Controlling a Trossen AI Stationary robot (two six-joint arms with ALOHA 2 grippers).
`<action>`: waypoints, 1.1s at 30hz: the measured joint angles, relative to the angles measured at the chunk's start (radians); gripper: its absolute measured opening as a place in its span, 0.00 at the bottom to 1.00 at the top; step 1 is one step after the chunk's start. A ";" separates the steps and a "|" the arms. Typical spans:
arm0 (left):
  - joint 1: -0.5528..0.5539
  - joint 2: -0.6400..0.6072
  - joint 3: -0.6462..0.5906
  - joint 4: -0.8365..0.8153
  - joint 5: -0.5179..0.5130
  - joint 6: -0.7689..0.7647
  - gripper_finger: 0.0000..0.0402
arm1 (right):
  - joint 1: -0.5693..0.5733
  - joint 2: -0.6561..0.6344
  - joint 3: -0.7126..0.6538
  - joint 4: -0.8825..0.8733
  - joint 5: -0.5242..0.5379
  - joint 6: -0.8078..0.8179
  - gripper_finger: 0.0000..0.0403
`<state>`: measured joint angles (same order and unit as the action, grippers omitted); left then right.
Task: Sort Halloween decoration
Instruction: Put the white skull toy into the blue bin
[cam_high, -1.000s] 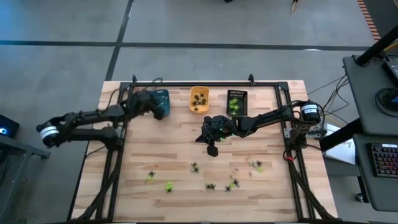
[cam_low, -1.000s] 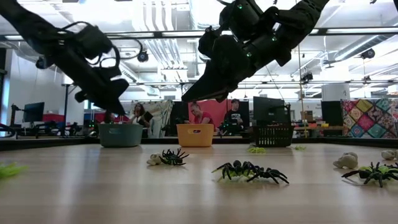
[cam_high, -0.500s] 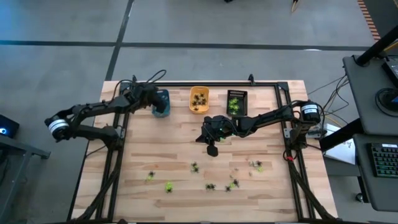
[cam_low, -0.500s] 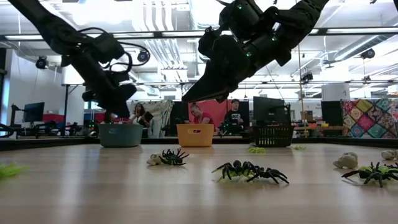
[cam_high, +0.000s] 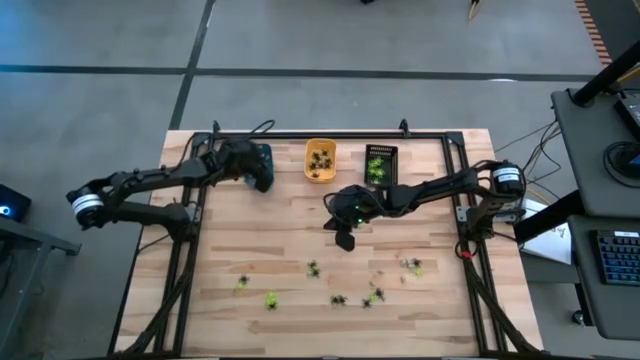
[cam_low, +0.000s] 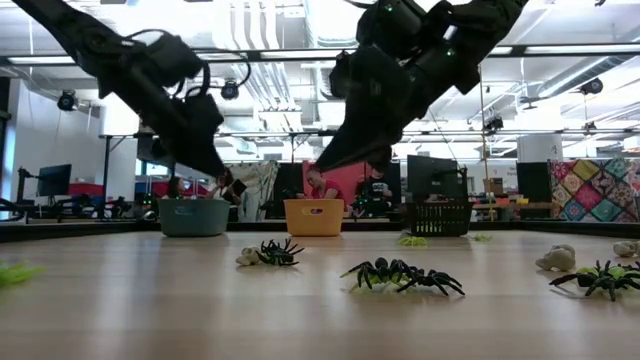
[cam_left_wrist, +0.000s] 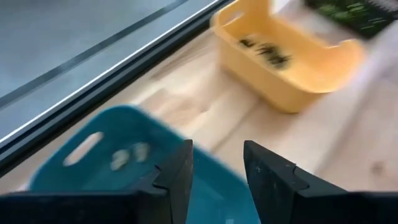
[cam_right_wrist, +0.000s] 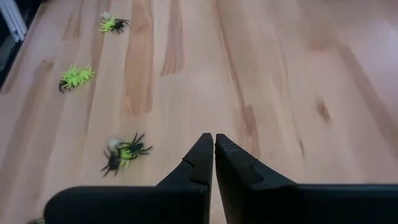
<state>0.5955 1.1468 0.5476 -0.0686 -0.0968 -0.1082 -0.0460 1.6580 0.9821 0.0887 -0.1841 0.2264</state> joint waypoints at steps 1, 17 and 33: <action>-0.018 -0.009 0.000 0.004 0.006 -0.004 0.31 | 0.000 -0.008 0.000 -0.025 0.000 0.029 0.02; -0.257 -0.081 0.000 0.133 0.009 0.030 0.28 | 0.051 -0.075 0.001 -0.576 -0.220 0.450 0.02; -0.261 -0.081 0.000 0.152 0.002 0.065 0.28 | 0.219 -0.129 0.089 -1.216 -0.189 0.650 0.02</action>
<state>0.3344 1.0660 0.5476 0.0837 -0.0952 -0.0429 0.1735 1.5290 1.0716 -1.1274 -0.3731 0.8761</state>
